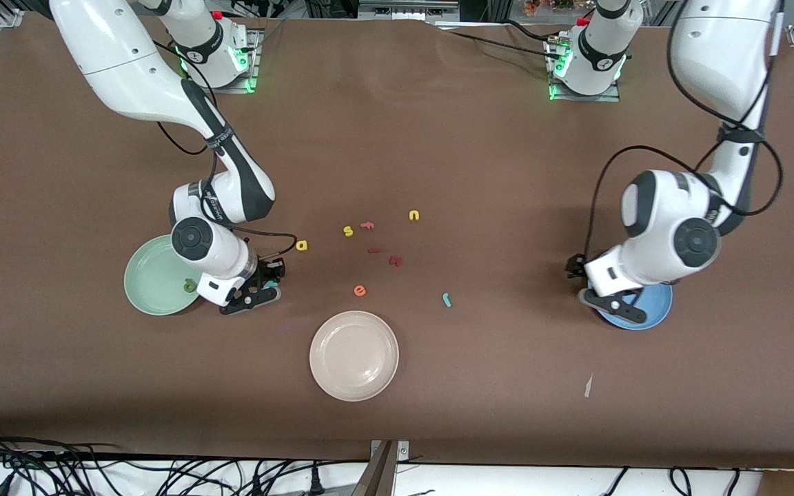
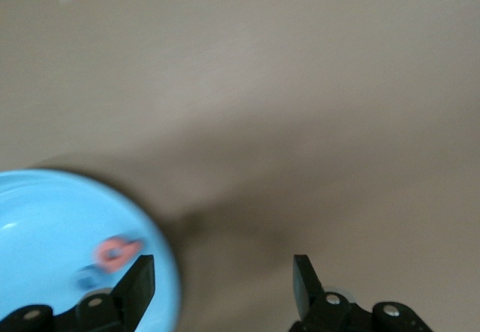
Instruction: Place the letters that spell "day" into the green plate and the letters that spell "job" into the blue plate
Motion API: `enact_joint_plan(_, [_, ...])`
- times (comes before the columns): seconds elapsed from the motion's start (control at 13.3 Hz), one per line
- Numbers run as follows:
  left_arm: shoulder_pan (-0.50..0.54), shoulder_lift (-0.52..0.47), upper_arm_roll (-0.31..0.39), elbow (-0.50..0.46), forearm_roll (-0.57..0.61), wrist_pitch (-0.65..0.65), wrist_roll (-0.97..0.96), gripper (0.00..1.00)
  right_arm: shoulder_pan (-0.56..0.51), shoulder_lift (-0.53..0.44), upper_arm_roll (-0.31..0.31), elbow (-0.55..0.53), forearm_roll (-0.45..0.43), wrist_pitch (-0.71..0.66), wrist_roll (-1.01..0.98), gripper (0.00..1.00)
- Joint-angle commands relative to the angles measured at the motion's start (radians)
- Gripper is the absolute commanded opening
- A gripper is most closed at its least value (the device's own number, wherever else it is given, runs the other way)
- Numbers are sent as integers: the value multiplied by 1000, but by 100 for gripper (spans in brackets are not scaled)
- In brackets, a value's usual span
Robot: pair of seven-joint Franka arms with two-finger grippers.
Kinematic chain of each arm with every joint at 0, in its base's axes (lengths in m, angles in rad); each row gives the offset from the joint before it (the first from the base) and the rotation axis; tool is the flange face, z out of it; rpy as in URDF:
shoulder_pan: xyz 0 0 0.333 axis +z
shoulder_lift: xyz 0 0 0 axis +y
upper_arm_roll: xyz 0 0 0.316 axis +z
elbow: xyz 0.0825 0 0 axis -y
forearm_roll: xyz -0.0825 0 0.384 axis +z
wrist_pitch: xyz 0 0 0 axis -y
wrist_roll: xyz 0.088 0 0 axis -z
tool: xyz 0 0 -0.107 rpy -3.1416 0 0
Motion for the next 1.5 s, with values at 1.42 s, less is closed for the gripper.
enact_joint_plan(1.42, [-359,366,46,366,-210,248,-677,77,2,8,5,7,2,31,46,50])
